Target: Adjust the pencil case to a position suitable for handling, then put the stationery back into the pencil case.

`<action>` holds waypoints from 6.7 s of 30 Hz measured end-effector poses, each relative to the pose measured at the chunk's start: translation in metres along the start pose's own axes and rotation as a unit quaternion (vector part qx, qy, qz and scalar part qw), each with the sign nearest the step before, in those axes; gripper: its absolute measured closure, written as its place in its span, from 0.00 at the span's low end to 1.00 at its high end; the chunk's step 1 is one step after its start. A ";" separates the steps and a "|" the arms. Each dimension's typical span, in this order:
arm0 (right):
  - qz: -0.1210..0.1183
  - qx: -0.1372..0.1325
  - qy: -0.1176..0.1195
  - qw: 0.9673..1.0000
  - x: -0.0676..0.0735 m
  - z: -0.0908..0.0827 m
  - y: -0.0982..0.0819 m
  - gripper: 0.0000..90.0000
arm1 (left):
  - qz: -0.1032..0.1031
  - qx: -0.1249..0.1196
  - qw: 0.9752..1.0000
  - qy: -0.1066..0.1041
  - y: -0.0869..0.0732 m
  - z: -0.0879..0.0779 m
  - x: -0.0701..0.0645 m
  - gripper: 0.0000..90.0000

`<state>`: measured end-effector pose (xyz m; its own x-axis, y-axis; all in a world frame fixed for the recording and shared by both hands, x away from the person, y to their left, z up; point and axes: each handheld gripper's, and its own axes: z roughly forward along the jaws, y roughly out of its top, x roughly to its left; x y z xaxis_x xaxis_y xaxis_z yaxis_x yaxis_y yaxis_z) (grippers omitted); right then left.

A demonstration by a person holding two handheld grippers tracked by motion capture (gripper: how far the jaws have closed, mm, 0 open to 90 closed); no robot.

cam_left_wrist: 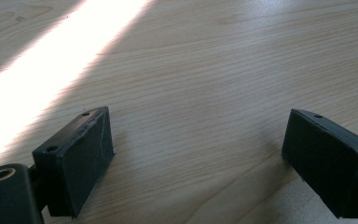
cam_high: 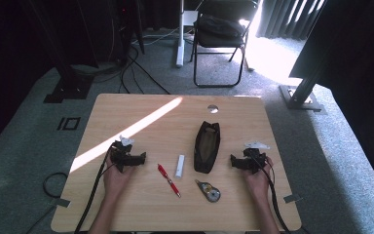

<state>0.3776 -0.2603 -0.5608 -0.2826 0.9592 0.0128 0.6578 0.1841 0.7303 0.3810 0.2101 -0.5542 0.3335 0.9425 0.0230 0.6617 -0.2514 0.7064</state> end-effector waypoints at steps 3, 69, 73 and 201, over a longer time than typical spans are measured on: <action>0.000 0.000 0.000 1.000 0.000 0.000 0.000 0.12 | 0.000 0.000 1.000 0.000 0.000 0.000 0.000 0.10; -0.030 -0.057 -0.030 0.997 0.058 -0.059 0.043 0.27 | -0.001 0.000 1.000 0.000 0.000 0.000 0.000 0.10; -0.025 -0.066 -0.023 0.997 0.062 -0.064 0.044 0.27 | -0.001 0.000 1.000 0.000 0.000 0.000 0.000 0.10; -0.183 -0.088 0.127 0.971 0.099 -0.106 0.010 0.40 | -0.001 -0.001 1.000 0.000 0.000 0.000 0.000 0.10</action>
<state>0.2820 -0.1862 -0.4796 -0.6532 0.7480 -0.1177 0.3580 0.4421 0.8224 0.3815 0.2096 -0.5543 0.3327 0.9428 0.0208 0.6612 -0.2489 0.7078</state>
